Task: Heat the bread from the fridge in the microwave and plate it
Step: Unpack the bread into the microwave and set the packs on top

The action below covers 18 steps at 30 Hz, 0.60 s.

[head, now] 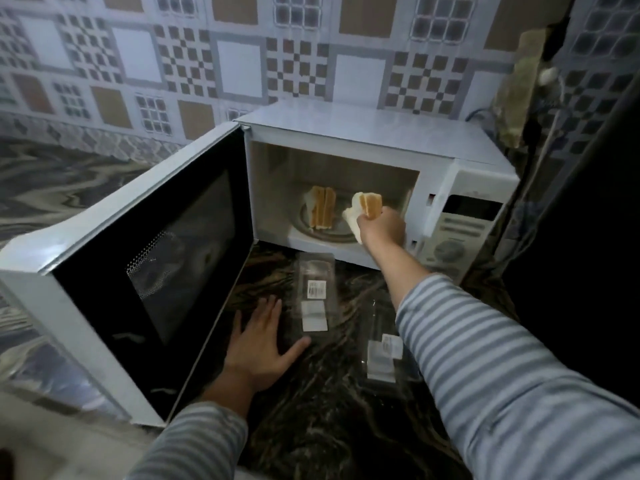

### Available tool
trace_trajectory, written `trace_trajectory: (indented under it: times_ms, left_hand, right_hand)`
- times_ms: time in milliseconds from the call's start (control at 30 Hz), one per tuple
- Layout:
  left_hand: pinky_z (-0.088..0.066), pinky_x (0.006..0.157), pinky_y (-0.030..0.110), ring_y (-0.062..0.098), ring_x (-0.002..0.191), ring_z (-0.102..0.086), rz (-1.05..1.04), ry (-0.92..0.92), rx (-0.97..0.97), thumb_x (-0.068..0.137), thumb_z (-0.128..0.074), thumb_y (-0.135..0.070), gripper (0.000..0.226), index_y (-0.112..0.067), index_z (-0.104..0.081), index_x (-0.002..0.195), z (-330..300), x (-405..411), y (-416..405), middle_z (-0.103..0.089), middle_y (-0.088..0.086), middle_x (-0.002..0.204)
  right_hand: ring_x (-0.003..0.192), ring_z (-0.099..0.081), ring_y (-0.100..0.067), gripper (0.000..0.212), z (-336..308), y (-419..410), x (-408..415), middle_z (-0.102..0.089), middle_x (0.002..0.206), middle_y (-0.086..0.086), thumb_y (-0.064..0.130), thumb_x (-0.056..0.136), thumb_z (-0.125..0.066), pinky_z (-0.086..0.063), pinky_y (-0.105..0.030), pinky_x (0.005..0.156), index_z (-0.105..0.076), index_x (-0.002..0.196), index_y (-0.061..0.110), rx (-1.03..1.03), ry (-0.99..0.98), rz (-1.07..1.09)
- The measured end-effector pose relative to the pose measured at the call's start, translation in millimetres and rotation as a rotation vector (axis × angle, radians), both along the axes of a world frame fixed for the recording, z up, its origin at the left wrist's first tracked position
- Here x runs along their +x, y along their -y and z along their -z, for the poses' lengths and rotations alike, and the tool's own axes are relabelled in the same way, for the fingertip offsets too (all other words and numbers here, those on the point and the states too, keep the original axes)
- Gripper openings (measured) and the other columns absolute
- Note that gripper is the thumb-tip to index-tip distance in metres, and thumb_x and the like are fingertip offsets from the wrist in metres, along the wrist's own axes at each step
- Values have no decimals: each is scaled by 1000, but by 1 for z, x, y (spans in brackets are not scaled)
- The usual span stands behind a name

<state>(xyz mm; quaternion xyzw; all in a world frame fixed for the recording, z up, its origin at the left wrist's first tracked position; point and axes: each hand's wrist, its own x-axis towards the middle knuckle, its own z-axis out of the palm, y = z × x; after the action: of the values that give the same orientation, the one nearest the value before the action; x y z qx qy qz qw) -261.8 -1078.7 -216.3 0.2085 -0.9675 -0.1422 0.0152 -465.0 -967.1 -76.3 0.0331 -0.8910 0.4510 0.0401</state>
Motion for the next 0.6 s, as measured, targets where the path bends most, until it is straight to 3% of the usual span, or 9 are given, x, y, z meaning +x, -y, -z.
trace_trajectory:
  times_ms: [167,267,467,600]
  left_hand:
    - [12,118,42,2,143,17,3,23,-38,63,2,-89,111,-26,1,154,-2,-1,1,11,-11,160]
    - [14,117,43,0,140,22,8,40,-42,62,4,-89,110,-28,5,153,-5,-1,1,16,-13,159]
    - [18,115,40,-1,140,27,15,40,-40,64,2,-91,107,-31,9,152,-3,-2,4,22,-17,156]
    - [18,114,38,-1,140,25,19,6,-27,66,-2,-91,106,-31,4,153,-1,-1,5,18,-17,157]
  right_hand:
    - [116,-53,-33,45,13,23,-45,-62,119,-13,43,90,-55,-40,-35,86,-61,117,7,112,-5,13]
    - [117,-56,-33,40,18,41,-69,-61,124,-15,33,90,-58,-45,-37,90,-55,121,7,6,61,11]
    - [130,-46,-32,39,32,65,-92,-53,137,-13,30,95,-52,-32,-39,109,-53,129,12,75,108,-33]
    - [128,-47,-34,49,54,74,-109,-56,133,-13,39,82,-61,-32,-47,110,-54,126,19,116,78,14]
